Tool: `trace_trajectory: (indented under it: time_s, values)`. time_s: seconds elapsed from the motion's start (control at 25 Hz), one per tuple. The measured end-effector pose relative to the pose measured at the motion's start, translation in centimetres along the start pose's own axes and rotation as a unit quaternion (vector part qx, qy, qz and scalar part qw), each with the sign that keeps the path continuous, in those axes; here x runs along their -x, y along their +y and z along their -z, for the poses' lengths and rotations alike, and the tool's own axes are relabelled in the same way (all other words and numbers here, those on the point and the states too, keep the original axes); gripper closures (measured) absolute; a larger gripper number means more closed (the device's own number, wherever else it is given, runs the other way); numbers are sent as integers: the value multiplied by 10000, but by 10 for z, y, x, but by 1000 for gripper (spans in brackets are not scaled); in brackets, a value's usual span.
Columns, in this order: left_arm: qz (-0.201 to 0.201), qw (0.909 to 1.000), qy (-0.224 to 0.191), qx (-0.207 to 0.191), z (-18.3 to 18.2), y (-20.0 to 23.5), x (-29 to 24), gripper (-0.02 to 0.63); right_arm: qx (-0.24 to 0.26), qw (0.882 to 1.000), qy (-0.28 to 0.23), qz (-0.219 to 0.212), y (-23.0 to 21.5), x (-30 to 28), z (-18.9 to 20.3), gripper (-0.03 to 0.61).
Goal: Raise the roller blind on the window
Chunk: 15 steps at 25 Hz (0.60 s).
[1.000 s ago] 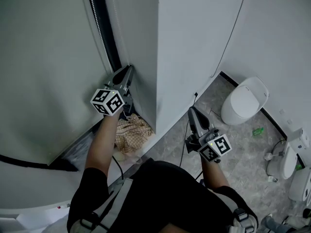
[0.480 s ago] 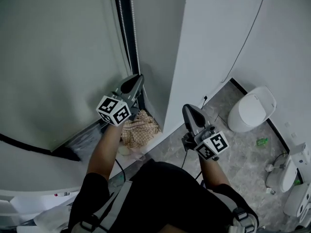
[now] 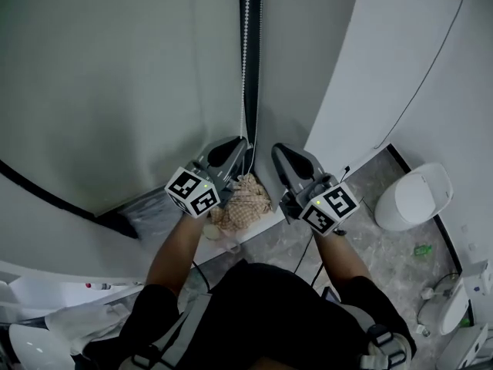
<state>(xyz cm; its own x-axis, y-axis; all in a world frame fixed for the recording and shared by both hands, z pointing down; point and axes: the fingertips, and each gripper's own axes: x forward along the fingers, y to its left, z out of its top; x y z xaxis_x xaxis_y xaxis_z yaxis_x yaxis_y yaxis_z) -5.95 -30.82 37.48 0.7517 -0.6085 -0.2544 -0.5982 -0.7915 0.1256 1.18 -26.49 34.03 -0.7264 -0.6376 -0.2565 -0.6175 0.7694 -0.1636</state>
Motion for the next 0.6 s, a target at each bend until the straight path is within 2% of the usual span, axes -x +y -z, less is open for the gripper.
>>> trace_trajectory:
  time_s: [0.04, 0.12, 0.28, 0.6]
  values:
    - [14, 10000, -16, 5, -1, -1, 4, 609, -53, 9999, 24, -140, 4, -10, -4, 572]
    - [42, 10000, -35, 15, -4, -5, 11, 609, -26, 9991, 72, -420, 13, -27, -14, 508]
    - [96, 9999, -35, 44, -5, -12, 17, 609, 175, 9964, 197, -808, 29, -59, -30, 455]
    - [169, 9998, -23, 49, -4, -22, 21, 609, 167, 9947, 89, -1013, 39, -95, -62, 449]
